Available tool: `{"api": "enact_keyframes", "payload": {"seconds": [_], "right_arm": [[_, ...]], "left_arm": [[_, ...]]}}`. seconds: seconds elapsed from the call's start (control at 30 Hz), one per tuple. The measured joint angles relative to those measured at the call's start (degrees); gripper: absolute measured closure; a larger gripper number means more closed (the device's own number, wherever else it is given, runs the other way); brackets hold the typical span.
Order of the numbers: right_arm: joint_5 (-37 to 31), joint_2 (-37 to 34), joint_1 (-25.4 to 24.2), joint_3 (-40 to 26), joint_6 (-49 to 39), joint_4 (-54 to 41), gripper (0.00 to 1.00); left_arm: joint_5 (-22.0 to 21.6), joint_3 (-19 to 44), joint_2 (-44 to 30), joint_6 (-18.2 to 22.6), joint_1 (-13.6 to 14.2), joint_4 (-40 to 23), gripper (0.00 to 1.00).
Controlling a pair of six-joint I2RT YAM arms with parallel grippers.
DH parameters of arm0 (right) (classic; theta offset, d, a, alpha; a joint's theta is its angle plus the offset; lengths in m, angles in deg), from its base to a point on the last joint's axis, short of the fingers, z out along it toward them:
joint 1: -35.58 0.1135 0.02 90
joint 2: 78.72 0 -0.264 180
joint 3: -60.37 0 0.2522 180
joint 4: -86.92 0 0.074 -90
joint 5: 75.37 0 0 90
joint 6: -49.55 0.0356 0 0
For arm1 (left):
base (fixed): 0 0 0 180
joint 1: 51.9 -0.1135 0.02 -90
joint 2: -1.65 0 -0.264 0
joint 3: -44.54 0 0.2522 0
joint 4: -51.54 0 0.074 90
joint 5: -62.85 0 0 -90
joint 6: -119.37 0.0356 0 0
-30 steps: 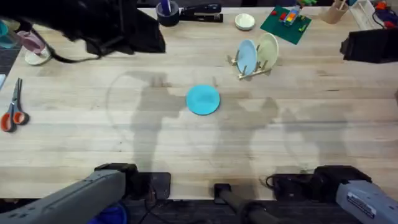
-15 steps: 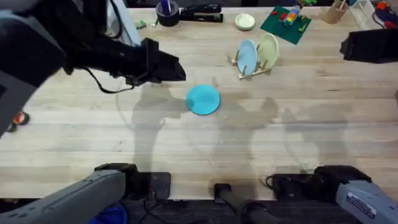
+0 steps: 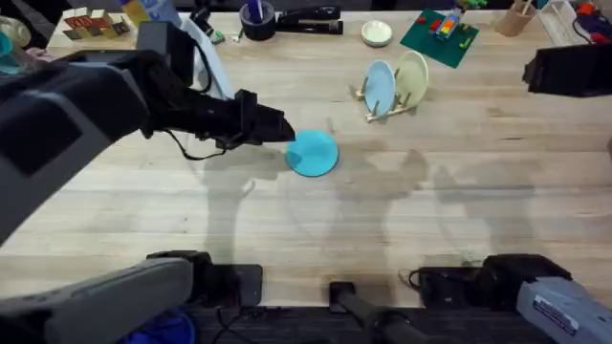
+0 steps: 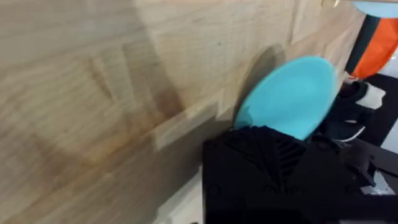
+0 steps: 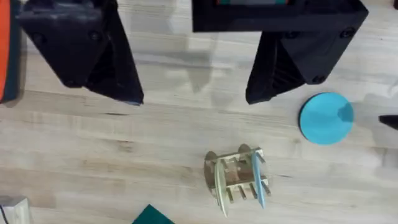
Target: Pick up the plates from the table one by one and place each into a slot on the dish rack.
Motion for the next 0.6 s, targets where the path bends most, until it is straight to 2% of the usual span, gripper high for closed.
{"api": "enact_keyframes", "payload": {"seconds": [0.4, 0.6], "right_arm": [[0.0, 0.0, 0.0, 0.0, -0.02, -0.02, 0.009], [0.0, 0.0, 0.0, 0.0, -0.02, 0.0, 0.009]], "left_arm": [[0.63, 0.0, -11.05, 1.69, 0.01, 2.89, 0.959], [0.29, 0.0, -15.92, 2.66, 0.02, 6.86, 0.959]]}}
